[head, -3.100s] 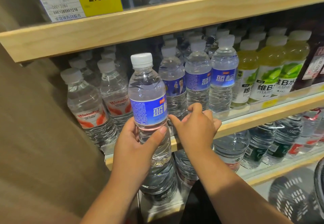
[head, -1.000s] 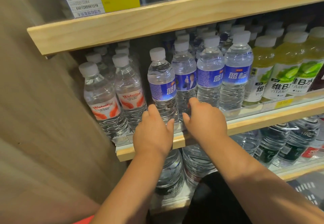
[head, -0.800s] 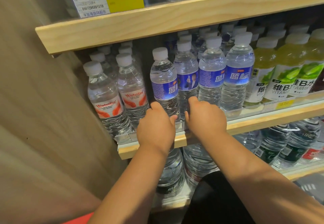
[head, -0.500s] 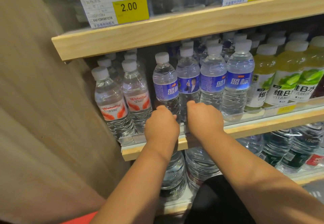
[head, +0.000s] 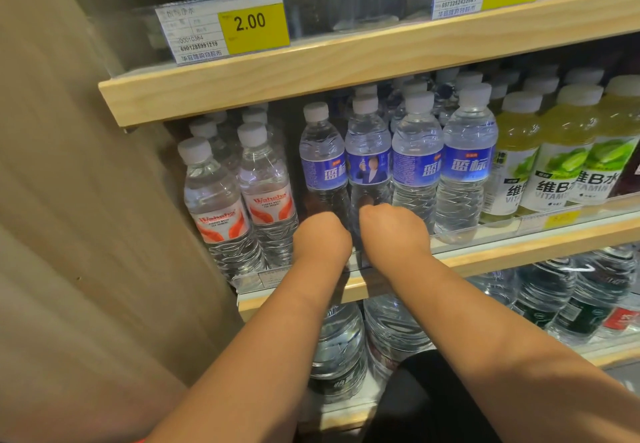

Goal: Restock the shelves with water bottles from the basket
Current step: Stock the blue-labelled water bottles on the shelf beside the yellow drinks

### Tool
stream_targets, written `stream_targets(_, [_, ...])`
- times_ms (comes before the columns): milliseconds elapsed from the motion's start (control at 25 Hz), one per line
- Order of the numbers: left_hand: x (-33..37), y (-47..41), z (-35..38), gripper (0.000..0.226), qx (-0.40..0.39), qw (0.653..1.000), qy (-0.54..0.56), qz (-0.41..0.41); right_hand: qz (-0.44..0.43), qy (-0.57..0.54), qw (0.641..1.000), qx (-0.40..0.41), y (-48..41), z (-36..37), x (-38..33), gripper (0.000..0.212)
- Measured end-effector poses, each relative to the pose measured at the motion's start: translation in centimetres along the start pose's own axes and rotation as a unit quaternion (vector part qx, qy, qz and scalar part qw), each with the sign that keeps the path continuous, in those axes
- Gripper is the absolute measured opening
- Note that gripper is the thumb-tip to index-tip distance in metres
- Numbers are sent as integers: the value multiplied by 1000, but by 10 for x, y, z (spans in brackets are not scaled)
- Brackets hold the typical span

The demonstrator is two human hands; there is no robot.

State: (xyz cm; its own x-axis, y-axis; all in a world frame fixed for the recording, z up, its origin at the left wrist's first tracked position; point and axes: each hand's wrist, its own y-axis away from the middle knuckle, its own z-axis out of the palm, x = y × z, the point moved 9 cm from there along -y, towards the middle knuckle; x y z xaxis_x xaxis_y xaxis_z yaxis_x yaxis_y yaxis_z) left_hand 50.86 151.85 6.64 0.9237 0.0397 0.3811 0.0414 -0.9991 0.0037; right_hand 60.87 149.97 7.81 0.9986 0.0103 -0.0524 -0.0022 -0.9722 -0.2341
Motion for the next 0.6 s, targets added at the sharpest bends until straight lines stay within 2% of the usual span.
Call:
stream_targets(280, [-7, -8, 7, 49, 18, 998, 37, -36, 10, -18, 1000, -16, -5, 7, 2, 35])
stream_targets(440, [-3, -3, 5, 21, 8, 1000, 14, -1, 18, -41, 999, -30, 1, 6, 7, 30])
stream_targets(600, [-2, 21, -6, 22, 47, 997, 24, 61, 9, -80, 997, -14, 16, 1, 16, 19])
